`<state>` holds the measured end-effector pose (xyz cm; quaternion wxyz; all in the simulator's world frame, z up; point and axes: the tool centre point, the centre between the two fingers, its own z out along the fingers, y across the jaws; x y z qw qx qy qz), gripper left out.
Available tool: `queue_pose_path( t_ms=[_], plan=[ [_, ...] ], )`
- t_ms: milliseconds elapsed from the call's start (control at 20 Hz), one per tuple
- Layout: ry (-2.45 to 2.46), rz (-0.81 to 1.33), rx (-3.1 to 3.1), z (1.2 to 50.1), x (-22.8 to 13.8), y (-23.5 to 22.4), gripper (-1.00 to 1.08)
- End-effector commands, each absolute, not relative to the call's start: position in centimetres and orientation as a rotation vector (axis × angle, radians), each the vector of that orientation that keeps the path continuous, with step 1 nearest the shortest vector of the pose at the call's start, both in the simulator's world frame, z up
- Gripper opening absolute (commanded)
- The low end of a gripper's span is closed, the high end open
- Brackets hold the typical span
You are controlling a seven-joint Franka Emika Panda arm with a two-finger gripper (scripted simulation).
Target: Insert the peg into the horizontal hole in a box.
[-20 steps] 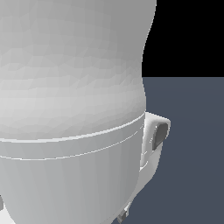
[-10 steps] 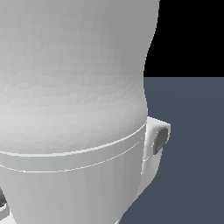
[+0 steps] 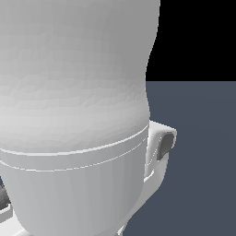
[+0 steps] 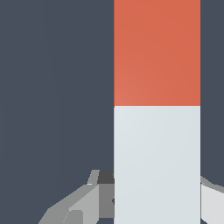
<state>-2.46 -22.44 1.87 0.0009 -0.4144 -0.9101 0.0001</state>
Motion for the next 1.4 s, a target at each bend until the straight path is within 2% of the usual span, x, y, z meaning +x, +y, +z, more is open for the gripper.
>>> queue_pose_path(
  t_ms=[0, 450, 1350],
  plan=[
    [-2.853, -0.001, -1.314, 2.0, -2.5, -21.8, -1.0],
    [-2.798, 0.0, -1.427, 2.6, -3.4, -17.2, -1.0],
    [-2.605, -0.001, -1.756, 4.4, -3.5, -2.7, -1.0]
  ],
)
